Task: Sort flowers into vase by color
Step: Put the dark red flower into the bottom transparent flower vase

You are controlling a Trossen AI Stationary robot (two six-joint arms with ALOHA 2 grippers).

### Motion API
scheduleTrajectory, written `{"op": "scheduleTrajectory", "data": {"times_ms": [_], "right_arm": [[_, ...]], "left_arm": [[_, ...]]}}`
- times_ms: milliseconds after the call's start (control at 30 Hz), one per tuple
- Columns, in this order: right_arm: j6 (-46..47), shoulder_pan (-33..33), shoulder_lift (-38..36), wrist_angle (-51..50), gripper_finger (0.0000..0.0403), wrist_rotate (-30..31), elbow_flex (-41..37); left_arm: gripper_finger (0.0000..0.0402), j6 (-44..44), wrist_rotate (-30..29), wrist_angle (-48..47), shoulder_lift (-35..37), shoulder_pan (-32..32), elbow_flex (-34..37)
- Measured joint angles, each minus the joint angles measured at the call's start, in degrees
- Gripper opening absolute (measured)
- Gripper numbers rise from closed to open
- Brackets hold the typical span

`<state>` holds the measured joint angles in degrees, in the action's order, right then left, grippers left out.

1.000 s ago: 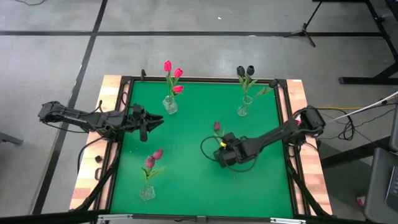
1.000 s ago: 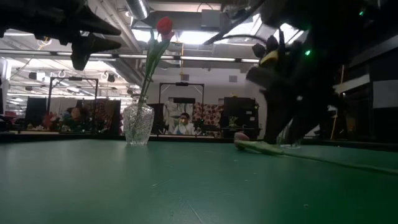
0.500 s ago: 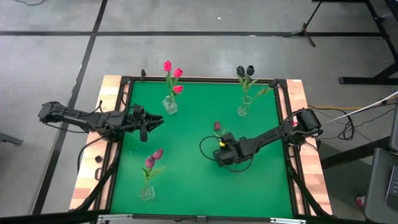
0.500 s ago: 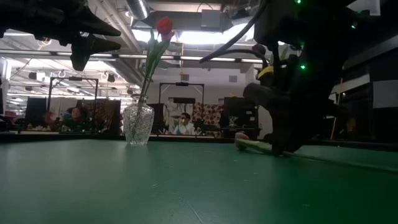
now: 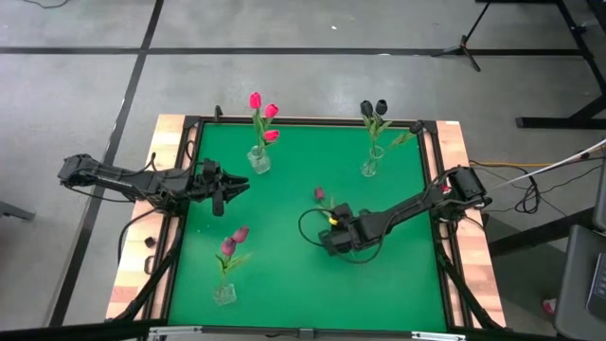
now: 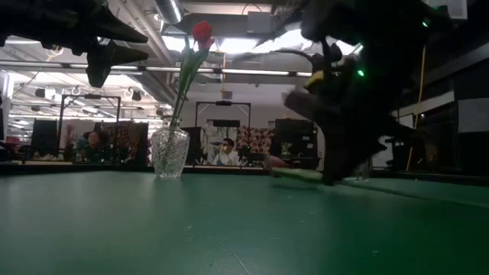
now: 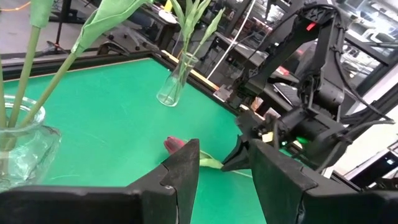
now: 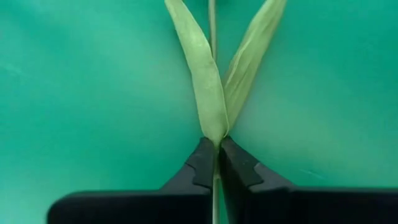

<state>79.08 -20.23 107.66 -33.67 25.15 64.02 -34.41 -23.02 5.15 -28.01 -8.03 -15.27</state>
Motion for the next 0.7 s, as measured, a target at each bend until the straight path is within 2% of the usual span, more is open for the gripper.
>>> {"op": "scheduleTrajectory", "data": {"times_ms": [333, 700], "right_arm": [[-9.0, 0.0, 0.0, 0.2, 0.0007, 5.8, 6.6], [-32.7, 3.0, -0.6, 3.4, 0.0004, 11.9, 18.0]], "left_arm": [[0.0137, 0.0, 0.0, 0.0, 0.0, 0.0, 0.0], [0.0137, 0.0, 0.9, 0.0, 0.0, 0.0, 0.0]]}}
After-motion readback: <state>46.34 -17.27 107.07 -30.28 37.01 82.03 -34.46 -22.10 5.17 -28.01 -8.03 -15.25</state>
